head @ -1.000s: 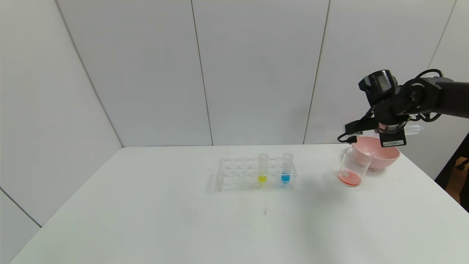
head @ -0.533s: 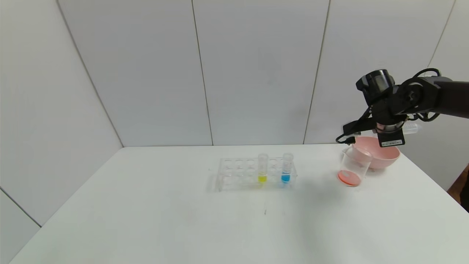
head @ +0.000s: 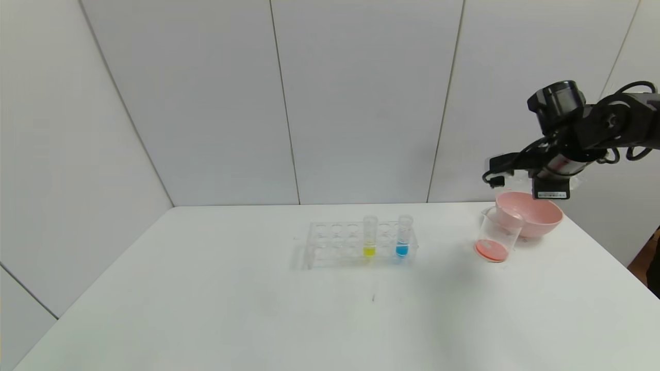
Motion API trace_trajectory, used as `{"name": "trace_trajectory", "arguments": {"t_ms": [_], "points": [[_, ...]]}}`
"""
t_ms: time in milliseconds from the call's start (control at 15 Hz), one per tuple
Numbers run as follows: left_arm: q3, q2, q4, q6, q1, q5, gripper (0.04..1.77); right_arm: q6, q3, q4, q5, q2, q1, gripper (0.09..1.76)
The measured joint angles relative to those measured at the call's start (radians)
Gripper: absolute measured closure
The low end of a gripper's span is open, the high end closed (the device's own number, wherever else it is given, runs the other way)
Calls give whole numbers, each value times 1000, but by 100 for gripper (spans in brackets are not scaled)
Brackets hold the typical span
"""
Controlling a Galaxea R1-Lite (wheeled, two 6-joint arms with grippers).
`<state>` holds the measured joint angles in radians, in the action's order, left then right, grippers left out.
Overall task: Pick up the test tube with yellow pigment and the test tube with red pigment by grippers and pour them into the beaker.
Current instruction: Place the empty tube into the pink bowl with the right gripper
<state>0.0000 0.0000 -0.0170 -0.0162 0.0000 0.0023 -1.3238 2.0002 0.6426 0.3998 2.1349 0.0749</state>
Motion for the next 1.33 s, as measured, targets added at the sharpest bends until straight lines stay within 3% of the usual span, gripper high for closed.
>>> {"name": "trace_trajectory", "arguments": {"t_ms": [333,533,867,1000,1200,1333], "points": [[0,0,0,0,0,0,9,335,0,7,-377,-21,-60,134],[0,0,0,0,0,0,9,541,-12,9,-545,-33,-97,134],[0,0,0,0,0,0,9,626,-36,-6,-796,-63,-227,134],[0,0,0,0,0,0,9,724,-34,-57,-824,-75,-272,134],[0,0,0,0,0,0,9,980,-33,-249,-829,-84,-296,134],[0,0,0,0,0,0,9,1086,-33,-350,-824,-81,-303,134]]}}
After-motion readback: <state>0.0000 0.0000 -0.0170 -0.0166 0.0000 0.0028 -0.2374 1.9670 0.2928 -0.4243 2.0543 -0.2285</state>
